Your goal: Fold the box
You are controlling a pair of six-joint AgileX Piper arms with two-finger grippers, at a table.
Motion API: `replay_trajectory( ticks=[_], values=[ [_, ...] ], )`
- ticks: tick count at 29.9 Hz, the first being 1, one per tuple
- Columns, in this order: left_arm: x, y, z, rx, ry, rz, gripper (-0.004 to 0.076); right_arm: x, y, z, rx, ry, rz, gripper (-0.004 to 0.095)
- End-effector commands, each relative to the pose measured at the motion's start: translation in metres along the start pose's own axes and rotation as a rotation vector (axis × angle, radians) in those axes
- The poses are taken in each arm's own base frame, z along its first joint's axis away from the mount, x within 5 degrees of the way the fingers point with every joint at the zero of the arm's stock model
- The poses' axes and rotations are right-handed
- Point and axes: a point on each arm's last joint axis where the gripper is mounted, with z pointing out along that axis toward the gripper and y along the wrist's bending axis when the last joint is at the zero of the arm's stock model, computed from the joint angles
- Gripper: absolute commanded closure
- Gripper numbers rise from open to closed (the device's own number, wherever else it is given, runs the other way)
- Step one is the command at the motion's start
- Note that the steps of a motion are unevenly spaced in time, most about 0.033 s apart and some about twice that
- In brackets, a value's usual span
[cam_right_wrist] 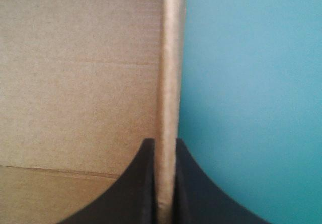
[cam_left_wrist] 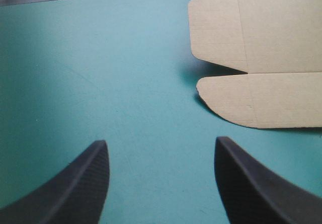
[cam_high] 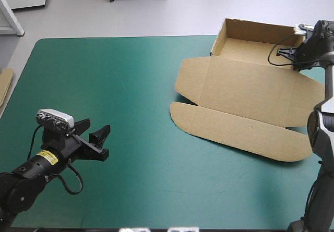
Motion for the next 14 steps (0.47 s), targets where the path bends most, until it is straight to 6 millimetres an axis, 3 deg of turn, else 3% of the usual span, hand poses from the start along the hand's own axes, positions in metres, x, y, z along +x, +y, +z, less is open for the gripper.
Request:
replay_trajectory(
  ticks=[1, 14],
  values=[
    [-0.014, -0.001, -0.004, 0.003, -0.095, -0.008, 0.0284, -0.008, -0.024, -0.054, 0.018, -0.119, 0.051, 0.0915],
    [-0.014, -0.001, -0.004, 0.0, -0.1, -0.005, 0.0284, -0.008, -0.105, -0.061, 0.114, -0.132, 0.202, 0.0911]
  ],
)
